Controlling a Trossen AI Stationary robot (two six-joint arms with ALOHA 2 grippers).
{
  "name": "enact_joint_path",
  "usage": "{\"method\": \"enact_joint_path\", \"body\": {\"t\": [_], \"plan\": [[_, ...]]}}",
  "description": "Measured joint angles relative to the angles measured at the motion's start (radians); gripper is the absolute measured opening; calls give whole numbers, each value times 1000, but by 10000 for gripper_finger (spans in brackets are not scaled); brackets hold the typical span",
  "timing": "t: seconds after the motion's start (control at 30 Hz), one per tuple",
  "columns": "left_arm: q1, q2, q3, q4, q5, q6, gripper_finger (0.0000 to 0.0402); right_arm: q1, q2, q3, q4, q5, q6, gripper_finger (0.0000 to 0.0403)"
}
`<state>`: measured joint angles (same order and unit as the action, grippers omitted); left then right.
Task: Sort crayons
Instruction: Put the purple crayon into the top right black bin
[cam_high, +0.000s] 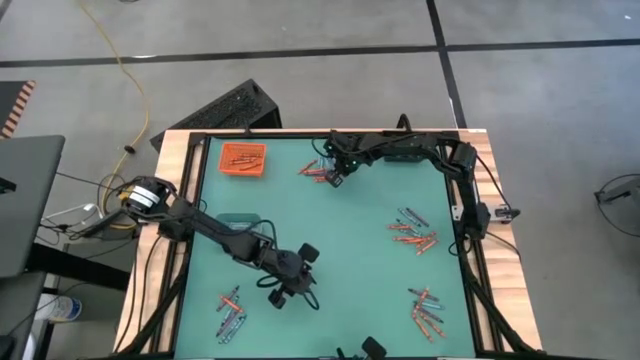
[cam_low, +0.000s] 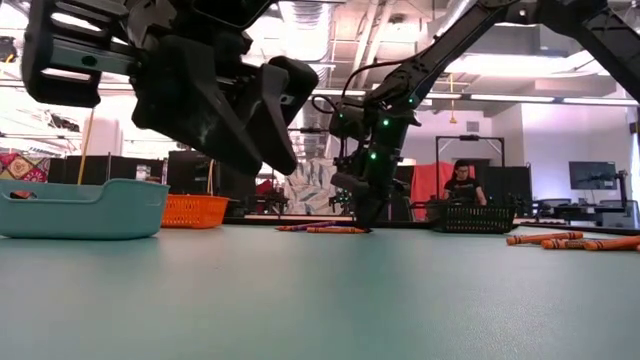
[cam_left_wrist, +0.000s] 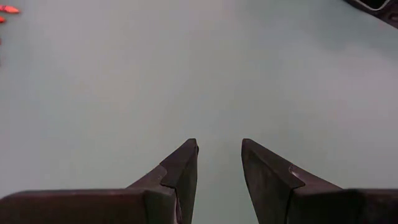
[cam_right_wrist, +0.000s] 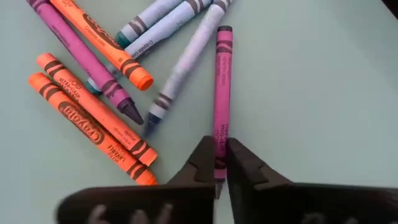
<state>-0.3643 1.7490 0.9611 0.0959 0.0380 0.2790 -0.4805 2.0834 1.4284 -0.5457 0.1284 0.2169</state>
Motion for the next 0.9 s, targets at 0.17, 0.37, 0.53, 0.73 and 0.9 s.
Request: {"method": "enact_joint_path", "body": {"t": [0.17, 0.37, 0.53, 0.73, 0.9], "plan": [[-11, 0, 0, -2, 0, 0, 115, 0, 0, 0, -1, 0, 19, 7], [-17, 0, 0, -16, 0, 0, 115, -2, 0, -1, -3, 0, 22, 4], [-18, 0, 0, -30, 0, -4, 115, -2, 0, -1, -1, 4, 21, 2], [-17, 0, 0, -32, 0, -4, 115, -4, -27, -6, -12, 26, 18, 1], [-18, 0, 0, -32, 0, -4, 115, -6, -91, -5, -37, 72, 12, 1]]}}
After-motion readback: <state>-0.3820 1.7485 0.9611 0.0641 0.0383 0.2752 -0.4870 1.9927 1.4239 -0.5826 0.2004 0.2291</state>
